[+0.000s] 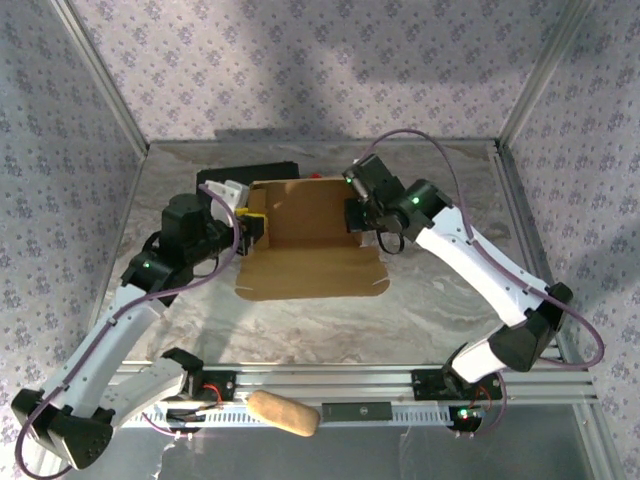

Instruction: Fold the paper box

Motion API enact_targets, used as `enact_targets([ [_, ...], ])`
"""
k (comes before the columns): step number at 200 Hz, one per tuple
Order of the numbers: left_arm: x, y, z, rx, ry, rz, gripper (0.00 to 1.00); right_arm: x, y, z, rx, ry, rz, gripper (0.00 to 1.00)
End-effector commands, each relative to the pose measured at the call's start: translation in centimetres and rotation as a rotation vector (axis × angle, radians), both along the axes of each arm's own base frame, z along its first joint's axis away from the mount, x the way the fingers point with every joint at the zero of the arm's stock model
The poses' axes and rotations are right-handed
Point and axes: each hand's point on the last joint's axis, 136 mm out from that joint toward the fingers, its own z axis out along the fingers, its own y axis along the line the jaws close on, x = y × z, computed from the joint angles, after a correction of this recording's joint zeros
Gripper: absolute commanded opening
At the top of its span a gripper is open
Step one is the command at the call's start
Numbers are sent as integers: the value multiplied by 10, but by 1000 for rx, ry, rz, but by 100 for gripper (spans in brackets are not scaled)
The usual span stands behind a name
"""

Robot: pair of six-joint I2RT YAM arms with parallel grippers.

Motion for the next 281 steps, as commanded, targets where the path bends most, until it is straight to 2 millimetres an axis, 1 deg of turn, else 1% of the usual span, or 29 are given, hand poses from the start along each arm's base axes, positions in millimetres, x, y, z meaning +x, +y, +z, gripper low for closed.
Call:
enact_targets([
  [1, 1, -10, 19, 18, -72, -20, 28, -9, 23, 14, 34, -31, 41, 0],
  [23, 4, -9, 20, 42, -94, 13, 28, -13, 25, 17, 14, -66, 14, 0],
  [46, 7, -7, 20, 76, -115, 46, 21, -18, 30, 21, 10, -95, 2, 0],
  [67, 10, -10, 17, 82, -111, 41, 15, -24, 38, 21, 17, -100, 9, 0],
  [74, 10, -11, 16, 83, -109, 38, 14, -25, 40, 20, 19, -98, 12, 0],
  [90, 11, -14, 16, 79, -109, 26, 15, -27, 45, 18, 25, -87, 21, 0],
  [103, 11, -16, 17, 75, -113, 20, 17, -29, 48, 17, 24, -83, 28, 0],
  [140, 15, -15, 19, 80, -120, 39, 17, -33, 53, 24, 34, -95, 35, 0],
  [171, 18, -15, 14, 101, -120, 54, 19, -39, 60, 29, 39, -105, 53, 0],
  [175, 18, -16, 14, 103, -123, 55, 17, -39, 60, 30, 38, -105, 53, 0],
  [185, 19, -15, 13, 111, -125, 63, 9, -41, 60, 30, 36, -109, 56, 0],
  [193, 19, -15, 12, 117, -124, 64, 6, -41, 60, 30, 36, -108, 56, 0],
  [235, 21, -14, 6, 155, -132, 91, 6, -44, 62, 32, 62, -102, 45, 0],
  [242, 22, -13, 5, 168, -138, 103, 5, -44, 62, 32, 59, -101, 40, 0],
  [249, 23, -10, 5, 188, -147, 133, 0, -44, 61, 32, 57, -102, 35, 0],
  [264, 26, -6, 6, 226, -164, 189, 0, -44, 60, 30, 56, -103, 14, 0],
  [281, 28, -7, 5, 277, -181, 238, 0, -44, 60, 28, 60, -103, -16, 0],
])
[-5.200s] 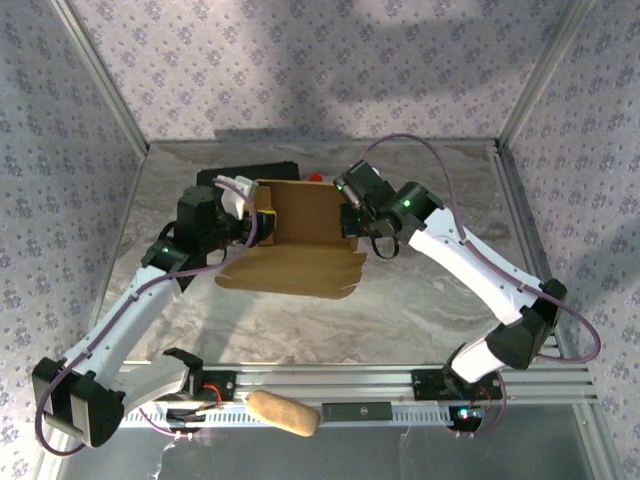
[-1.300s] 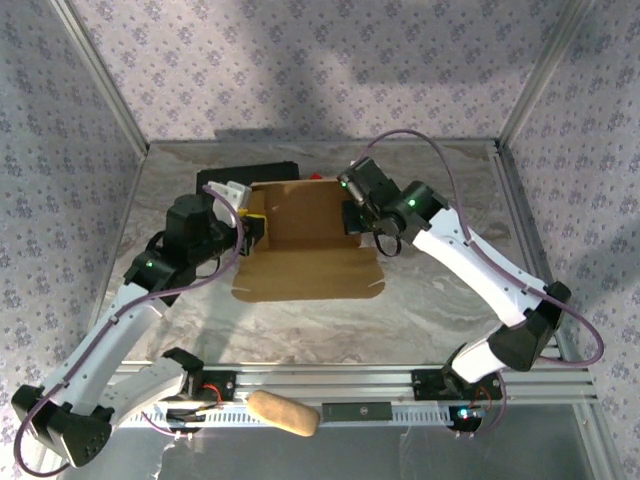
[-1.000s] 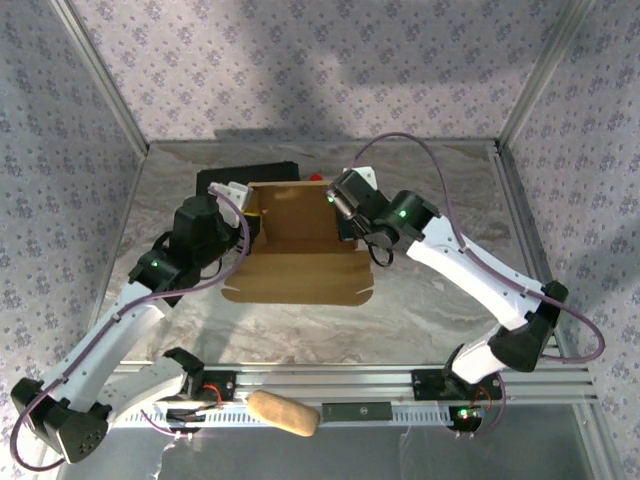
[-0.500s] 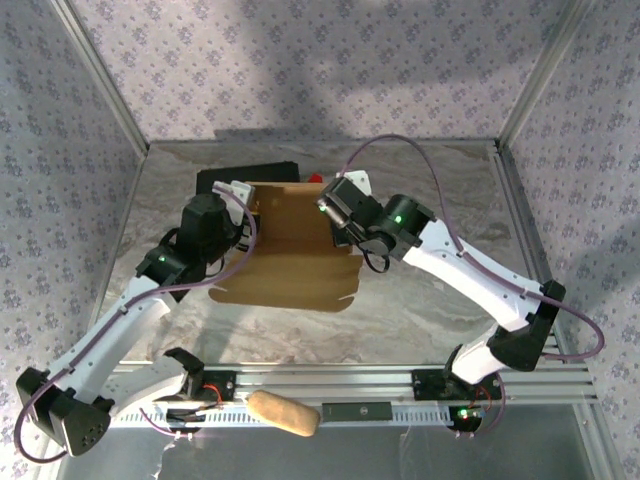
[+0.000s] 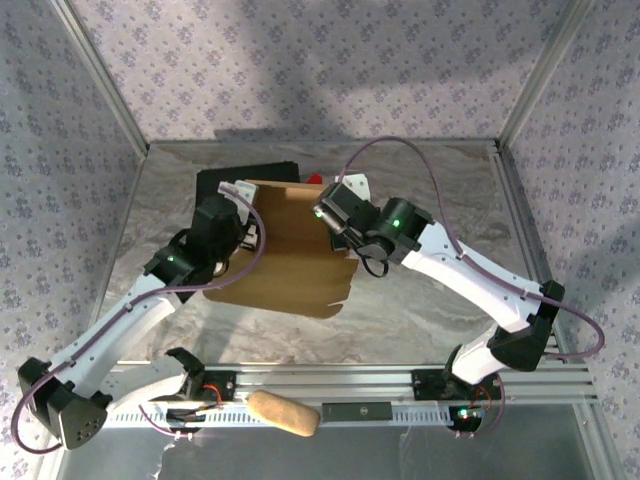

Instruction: Fold the paper box

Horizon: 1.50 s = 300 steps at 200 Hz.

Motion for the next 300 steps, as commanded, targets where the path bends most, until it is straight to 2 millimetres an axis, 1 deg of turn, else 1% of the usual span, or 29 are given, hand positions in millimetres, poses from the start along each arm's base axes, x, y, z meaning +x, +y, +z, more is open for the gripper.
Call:
enact_targets([
  [1, -1, -25, 26, 25, -87, -45, 0, -6, 38, 12, 125, -10, 45, 0],
  [7, -1, -26, 26, 51, -101, -21, 0, -6, 39, 12, 131, -8, 41, 0],
  [20, 3, -19, 27, 106, -128, 71, 0, -6, 42, 9, 138, 1, 30, 0],
  [38, 5, -13, 26, 155, -150, 149, 0, -8, 44, 7, 155, 14, 24, 0],
  [61, 6, -5, 30, 247, -191, 255, 0, -10, 41, 6, 167, 25, 13, 0],
  [97, 6, -5, 27, 258, -183, 277, 0, -10, 38, 9, 189, 23, 7, 0],
  [108, 5, -11, 24, 242, -165, 235, 0, -10, 38, 9, 191, 26, 9, 0],
  [125, 1, -24, 23, 154, -129, 125, 0, -10, 37, 9, 193, 27, 14, 0],
  [135, -2, -29, 23, 102, -104, 65, 12, -10, 37, 10, 195, 23, 14, 0],
  [141, -3, -29, 24, 76, -93, 47, 16, -10, 36, 11, 200, 21, 17, 0],
  [154, -5, -28, 27, 33, -82, 10, 22, -10, 36, 12, 206, 19, 18, 0],
  [163, -6, -27, 30, 15, -78, -6, 23, -10, 35, 12, 209, 19, 18, 0],
  [192, -7, -24, 31, 0, -45, -31, 27, -10, 35, 13, 214, 17, 18, 0],
  [220, -6, -18, 31, 6, -47, -8, 27, -10, 35, 14, 213, 16, 20, 0],
  [233, -7, -16, 32, 4, -54, -6, 15, -9, 35, 14, 213, 15, 21, 0],
  [238, -6, -16, 32, 3, -56, -3, 12, -9, 35, 14, 214, 15, 21, 0],
  [252, -5, -16, 32, 12, -54, -1, 11, -10, 35, 15, 217, 13, 20, 0],
  [256, -5, -15, 32, 13, -54, 2, 13, -10, 35, 15, 215, 13, 22, 0],
  [261, -4, -15, 32, 16, -53, 4, 19, -9, 35, 15, 213, 13, 22, 0],
  [268, -4, -15, 33, 14, -54, 6, 31, -9, 34, 15, 212, 13, 20, 0],
  [273, -5, -15, 34, 10, -56, 6, 37, -9, 34, 14, 211, 15, 18, 0],
  [288, -7, -14, 40, -13, -60, 6, 44, -7, 33, 10, 202, 20, 11, 0],
  [300, -10, -12, 50, -48, -65, 11, 48, -6, 30, 5, 195, 25, 1, 0],
])
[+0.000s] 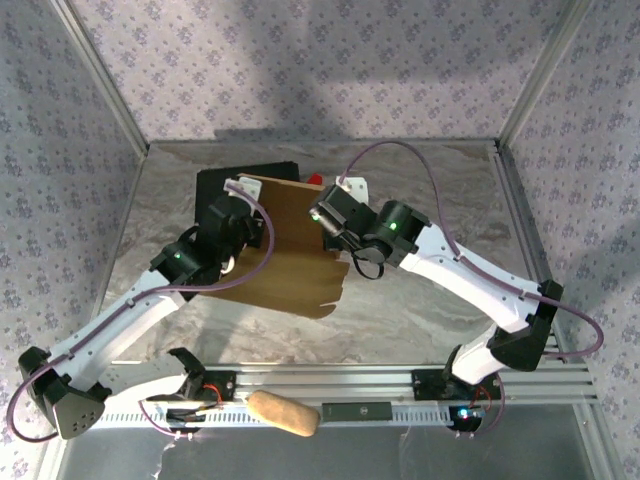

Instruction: Fold the paper box

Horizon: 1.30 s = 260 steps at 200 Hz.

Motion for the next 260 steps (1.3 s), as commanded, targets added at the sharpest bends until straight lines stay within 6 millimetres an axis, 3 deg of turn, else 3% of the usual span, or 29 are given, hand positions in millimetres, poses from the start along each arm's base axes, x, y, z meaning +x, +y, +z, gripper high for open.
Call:
enact_targets([
  [1, -10, -14, 32, -106, -30, -73, 49, -1, 15, 6, 73, -7, 44, 0],
  [51, -29, -8, 65, -258, -9, -75, 65, 8, 5, -6, 80, 7, 6, 0],
  [91, -36, -15, 66, -312, 60, -100, 67, 13, 4, -14, 84, 15, -6, 0],
  [124, -40, -12, 84, -357, 40, -105, 70, 15, -1, -20, 75, 22, -18, 0],
  [184, -45, -19, 89, -376, 71, -139, 70, 19, -10, -32, 81, 44, -59, 0],
  [216, -48, -1, 105, -443, 26, -70, 68, 21, -15, -37, 99, 56, -88, 0],
  [244, -55, 18, 108, -491, 52, 26, 60, 23, -22, -45, 118, 79, -123, 0],
  [260, -58, 19, 106, -525, 82, 49, 56, 25, -25, -53, 143, 101, -145, 0],
])
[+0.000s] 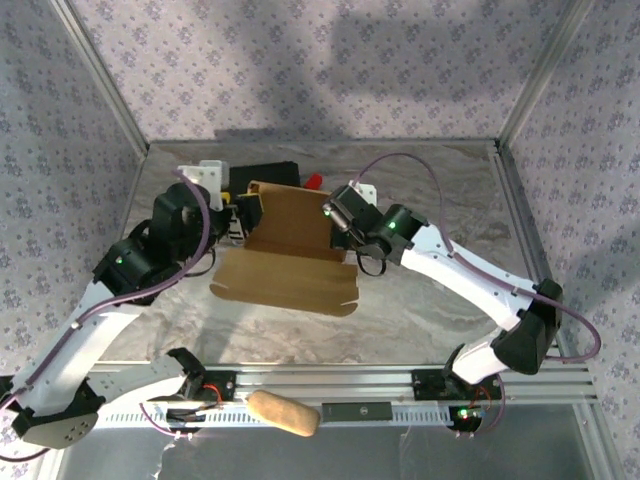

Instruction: Fold the paper box

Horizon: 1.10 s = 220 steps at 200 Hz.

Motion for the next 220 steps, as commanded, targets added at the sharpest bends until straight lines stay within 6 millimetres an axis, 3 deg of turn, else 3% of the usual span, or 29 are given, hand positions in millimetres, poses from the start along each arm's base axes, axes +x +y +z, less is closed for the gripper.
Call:
enact_targets([
  [1, -11, 15, 14, -95, 24, 70, 56, 0, -7, -2, 74, 19, -52, 0],
  [15, -15, 14, 13, -134, 41, 79, 60, 2, -14, -12, 107, 53, -99, 0],
  [42, -27, 9, 6, -159, 88, 98, 60, 4, -35, -33, 204, 128, -240, 0],
  [68, -39, 12, -1, -165, 97, 174, 52, 2, -53, -54, 304, 199, -423, 0],
  [74, -42, 7, -5, -169, 101, 173, 51, -5, -59, -69, 309, 234, -469, 0],
  [103, -47, -43, -16, -148, 114, 113, 52, -18, -59, -100, 458, 325, -632, 0],
  [125, -43, -73, -23, -24, 114, 106, 58, -32, -67, -119, 475, 391, -755, 0],
  [153, -34, -82, -51, 144, 147, 212, 70, -40, -70, -132, 517, 406, -823, 0],
  [185, -26, -118, -65, 137, 165, 181, 70, -48, -73, -142, 525, 431, -872, 0],
  [220, -25, -116, -84, 212, 191, 222, 64, -51, -74, -147, 569, 449, -891, 0],
])
